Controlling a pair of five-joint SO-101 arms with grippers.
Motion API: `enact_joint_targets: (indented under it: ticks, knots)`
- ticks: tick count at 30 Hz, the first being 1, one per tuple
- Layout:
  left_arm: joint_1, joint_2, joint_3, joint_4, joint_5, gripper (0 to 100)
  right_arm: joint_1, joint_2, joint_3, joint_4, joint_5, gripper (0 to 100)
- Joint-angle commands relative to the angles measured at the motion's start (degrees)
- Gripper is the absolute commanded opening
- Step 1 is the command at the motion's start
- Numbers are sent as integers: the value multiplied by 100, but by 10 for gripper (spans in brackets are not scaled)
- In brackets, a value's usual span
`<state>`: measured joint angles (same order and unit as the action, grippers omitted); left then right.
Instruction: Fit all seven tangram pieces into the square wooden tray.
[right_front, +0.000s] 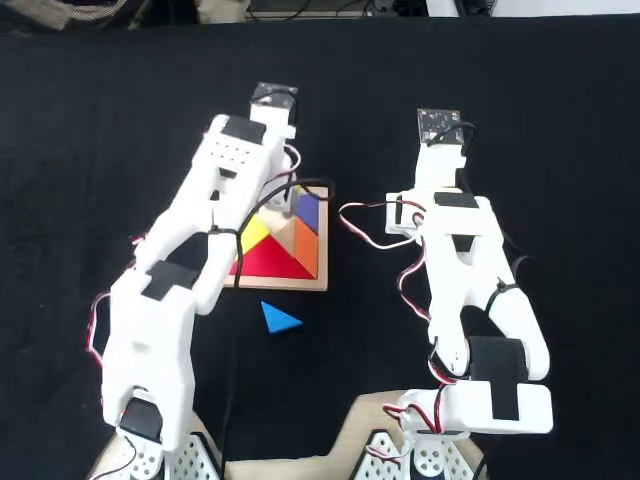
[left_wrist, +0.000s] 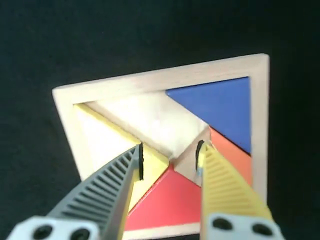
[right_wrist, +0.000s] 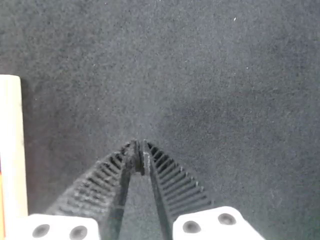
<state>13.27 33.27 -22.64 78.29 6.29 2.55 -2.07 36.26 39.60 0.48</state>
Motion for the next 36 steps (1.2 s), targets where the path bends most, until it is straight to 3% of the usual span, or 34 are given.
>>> enact_joint_targets:
  ticks: [1,6,14,21,31,36]
  knots:
    - [-347,-879,-382,352,-18,195,-88,-13,-303,-70,-18,11]
    - [-971,-1846,-338,941,-97,195,-97,-13,-295,-79,-18,11]
    - [-1824,-3842,-180,1969,-967,195,-281,-4,-215,-97,26,11]
    - [-2633,-5125,2009,1477,-1767,195,-431,-4,-163,-105,466,11]
    - [-2651,-7974,6387,-774,-3437,199,-466,233,-198,-211,519,11]
    - [-2290,-7569,7046,-563,-5336,251,-466,338,-207,-273,519,11]
